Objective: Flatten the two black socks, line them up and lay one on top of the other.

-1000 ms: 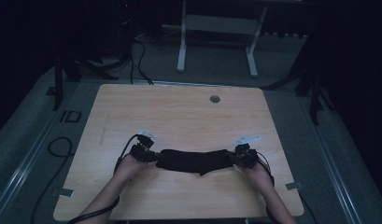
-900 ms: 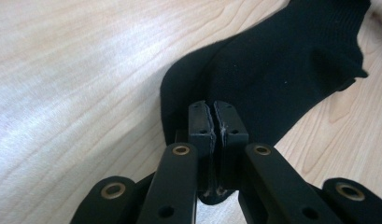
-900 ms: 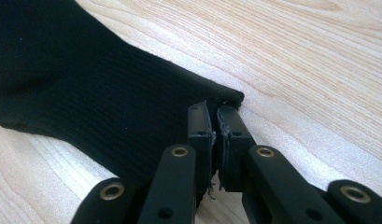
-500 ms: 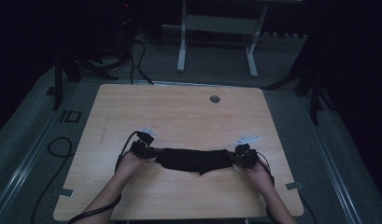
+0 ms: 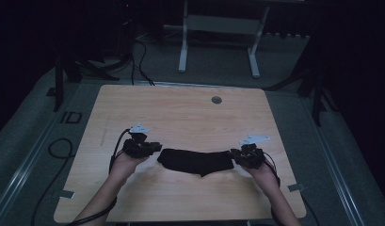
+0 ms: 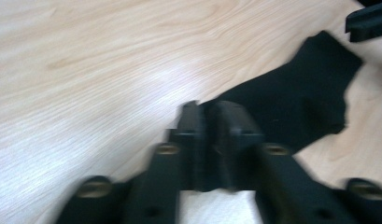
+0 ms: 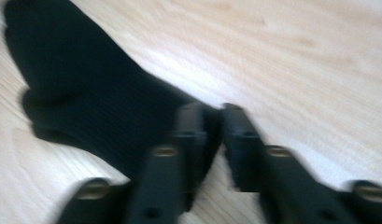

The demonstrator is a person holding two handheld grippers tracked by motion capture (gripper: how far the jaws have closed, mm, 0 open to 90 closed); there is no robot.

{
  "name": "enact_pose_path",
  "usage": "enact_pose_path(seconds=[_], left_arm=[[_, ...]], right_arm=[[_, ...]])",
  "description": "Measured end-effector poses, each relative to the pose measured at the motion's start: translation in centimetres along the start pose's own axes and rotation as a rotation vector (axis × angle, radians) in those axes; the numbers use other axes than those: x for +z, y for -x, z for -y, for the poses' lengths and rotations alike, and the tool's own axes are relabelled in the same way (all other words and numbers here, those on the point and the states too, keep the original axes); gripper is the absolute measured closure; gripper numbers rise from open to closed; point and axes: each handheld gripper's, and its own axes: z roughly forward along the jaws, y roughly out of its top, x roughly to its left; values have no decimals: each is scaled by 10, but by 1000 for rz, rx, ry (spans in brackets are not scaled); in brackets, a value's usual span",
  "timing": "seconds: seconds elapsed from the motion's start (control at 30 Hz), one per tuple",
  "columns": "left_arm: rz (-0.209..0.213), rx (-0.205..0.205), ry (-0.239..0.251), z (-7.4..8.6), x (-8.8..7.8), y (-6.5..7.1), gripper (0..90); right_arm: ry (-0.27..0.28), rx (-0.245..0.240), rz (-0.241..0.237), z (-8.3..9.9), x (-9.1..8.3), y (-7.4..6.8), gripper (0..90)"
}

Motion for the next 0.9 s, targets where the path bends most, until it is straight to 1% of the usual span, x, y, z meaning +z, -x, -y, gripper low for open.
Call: enact_pose_path(seconds=[0.03, 0.07, 0.13, 0.17, 0.2, 0.23, 0.27, 0.3, 0.33, 0.43, 0.47, 0.5, 0.6, 0.63, 0.67, 0.7, 0.73, 0.9], left_arm=[[7, 15, -11, 1, 3, 5, 869], [10, 24, -20, 2, 6, 7, 895], [31, 42, -50, 7, 16, 12, 897], [40, 45, -65, 9, 21, 14, 897], [40, 45, -65, 9, 21, 14, 897], [59, 41, -88, 15, 31, 16, 897], [57, 48, -102, 17, 35, 18, 897], [55, 54, -115, 19, 38, 19, 897], [67, 52, -131, 22, 42, 19, 898], [57, 52, -160, 28, 46, 18, 897], [55, 50, -164, 30, 47, 17, 897], [57, 44, -158, 32, 46, 16, 898], [39, 38, -152, 33, 43, 12, 899], [50, 27, -151, 33, 43, 10, 899], [52, 18, -147, 33, 43, 9, 899], [49, 21, -147, 33, 43, 9, 899], [44, 29, -151, 33, 43, 10, 899], [34, 36, -158, 31, 44, 12, 899]], right_arm=[[15, -3, -3, -1, -3, -3, 857], [20, -11, -17, -3, -5, -7, 894], [9, -20, -37, -3, -4, -12, 897], [-4, -30, -43, -3, -2, -16, 897], [-4, -30, -43, -3, -2, -16, 897], [-18, -37, -44, -2, 0, -18, 898], [-37, -46, -49, 2, 4, -23, 897], [-48, -50, -48, 4, 6, -24, 897], [-59, -52, -51, 7, 9, -24, 897], [-100, -55, -41, 14, 17, -24, 897], [-105, -57, -41, 16, 20, -23, 897], [-97, -42, -49, 17, 19, -21, 897], [-93, -37, -51, 17, 20, -17, 896], [-93, -34, -51, 17, 21, -15, 896], [-91, -30, -53, 16, 22, -13, 896], [-91, -23, -53, 15, 22, -12, 896], [-92, -22, -52, 14, 23, -11, 896], [-94, -23, -46, 12, 26, -10, 895]])
